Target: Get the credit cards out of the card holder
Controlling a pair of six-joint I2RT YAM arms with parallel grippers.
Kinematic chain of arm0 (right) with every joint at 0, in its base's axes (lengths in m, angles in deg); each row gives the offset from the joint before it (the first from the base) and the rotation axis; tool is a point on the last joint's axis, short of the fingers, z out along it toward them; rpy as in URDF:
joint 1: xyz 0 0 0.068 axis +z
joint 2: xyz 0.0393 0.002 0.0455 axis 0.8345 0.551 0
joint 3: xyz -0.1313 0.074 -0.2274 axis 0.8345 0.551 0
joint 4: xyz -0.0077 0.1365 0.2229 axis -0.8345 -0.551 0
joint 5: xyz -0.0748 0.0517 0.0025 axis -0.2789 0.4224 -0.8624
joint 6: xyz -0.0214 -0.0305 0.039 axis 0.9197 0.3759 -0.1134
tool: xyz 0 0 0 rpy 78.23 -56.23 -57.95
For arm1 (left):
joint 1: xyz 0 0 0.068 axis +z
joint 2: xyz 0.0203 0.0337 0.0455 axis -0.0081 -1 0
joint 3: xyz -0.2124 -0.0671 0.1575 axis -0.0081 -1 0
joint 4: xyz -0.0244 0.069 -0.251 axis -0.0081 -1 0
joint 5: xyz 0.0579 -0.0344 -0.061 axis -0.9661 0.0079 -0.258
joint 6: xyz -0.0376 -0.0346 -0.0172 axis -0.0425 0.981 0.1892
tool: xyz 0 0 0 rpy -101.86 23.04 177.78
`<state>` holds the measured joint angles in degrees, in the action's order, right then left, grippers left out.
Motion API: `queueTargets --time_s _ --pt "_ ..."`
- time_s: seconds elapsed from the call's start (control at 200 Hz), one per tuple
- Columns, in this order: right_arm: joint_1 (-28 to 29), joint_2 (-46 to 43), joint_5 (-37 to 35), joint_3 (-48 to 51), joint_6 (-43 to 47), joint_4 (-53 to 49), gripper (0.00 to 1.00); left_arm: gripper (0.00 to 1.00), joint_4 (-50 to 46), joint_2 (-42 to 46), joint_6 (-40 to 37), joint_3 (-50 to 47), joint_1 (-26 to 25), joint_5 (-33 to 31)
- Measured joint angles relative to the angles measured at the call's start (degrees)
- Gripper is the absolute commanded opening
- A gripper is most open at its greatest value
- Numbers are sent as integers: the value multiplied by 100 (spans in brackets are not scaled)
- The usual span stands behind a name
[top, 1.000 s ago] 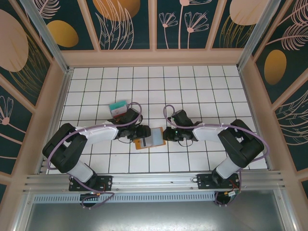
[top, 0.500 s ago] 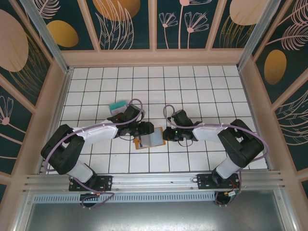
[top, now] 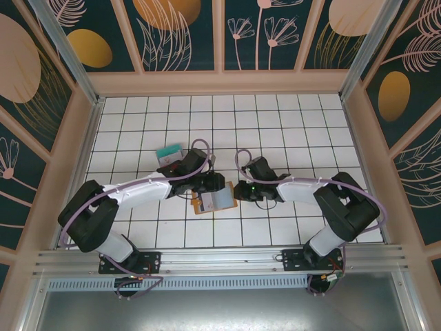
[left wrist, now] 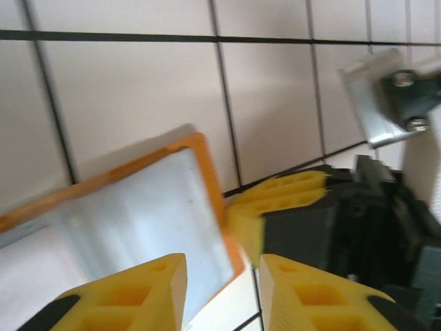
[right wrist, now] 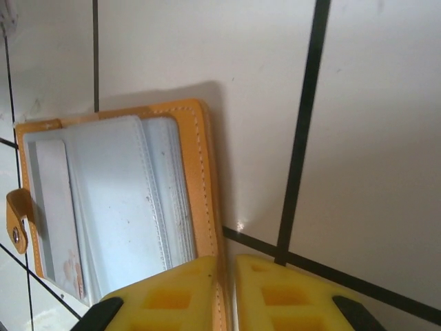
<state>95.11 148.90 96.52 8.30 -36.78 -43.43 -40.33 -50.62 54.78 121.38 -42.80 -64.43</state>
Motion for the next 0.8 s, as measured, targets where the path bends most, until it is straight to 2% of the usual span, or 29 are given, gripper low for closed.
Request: queueTargets --time_s 0.27,0.42,0.566,0.801 --pt "66 -190 74 -376 -2 -57 16 23 -345 715 -249 -623 608 -511" --pt "317 -61 313 -837 4 -59 16 21 -422 715 -278 -1062 621 -533" --pt "540 490 540 -1305 48 -61 17 20 -400 664 -275 -1241 621 -525" --pt "697 1082 767 -1475 70 -203 17 19 -151 553 -254 -1381 621 -332"
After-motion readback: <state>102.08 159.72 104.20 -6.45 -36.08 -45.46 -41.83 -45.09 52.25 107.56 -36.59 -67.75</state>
